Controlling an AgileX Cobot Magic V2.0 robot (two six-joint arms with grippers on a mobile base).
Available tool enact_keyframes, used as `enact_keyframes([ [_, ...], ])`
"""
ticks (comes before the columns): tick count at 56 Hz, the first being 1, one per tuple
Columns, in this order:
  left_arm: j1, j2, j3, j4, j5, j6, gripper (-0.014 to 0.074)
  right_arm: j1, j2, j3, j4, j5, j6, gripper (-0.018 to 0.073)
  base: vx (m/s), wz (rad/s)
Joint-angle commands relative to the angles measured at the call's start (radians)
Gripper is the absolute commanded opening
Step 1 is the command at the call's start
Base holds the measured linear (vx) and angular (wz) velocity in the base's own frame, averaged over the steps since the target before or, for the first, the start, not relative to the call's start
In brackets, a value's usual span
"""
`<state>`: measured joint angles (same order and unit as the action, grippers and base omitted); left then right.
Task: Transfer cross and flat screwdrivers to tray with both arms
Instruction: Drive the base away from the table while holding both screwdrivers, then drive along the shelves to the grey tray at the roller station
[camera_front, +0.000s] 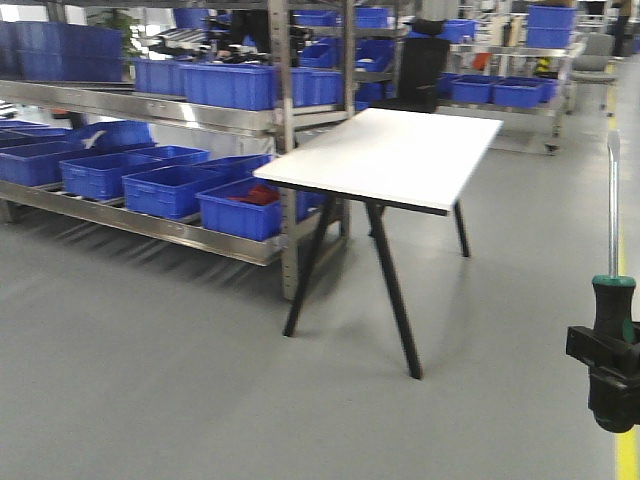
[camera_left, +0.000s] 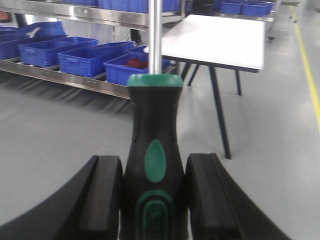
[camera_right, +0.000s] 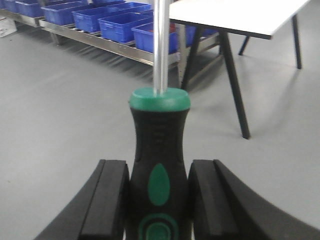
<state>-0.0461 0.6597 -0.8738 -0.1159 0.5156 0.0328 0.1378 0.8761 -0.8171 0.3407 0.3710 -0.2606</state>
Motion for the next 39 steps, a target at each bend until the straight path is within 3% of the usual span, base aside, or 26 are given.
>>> enact_keyframes([
  [1, -0.004, 0.002, -0.030, -0.013, -0.099, 0.001, -0.0003, 0.000, -0.006, -0.029, 0.010, -0.086, -0.005, -0.0008, 0.55, 0.43],
  [39, -0.004, 0.002, -0.030, -0.013, -0.099, 0.001, -0.0003, 0.000, -0.006, -0.029, 0.010, -0.086, -0.005, -0.0008, 0.56, 0.61],
])
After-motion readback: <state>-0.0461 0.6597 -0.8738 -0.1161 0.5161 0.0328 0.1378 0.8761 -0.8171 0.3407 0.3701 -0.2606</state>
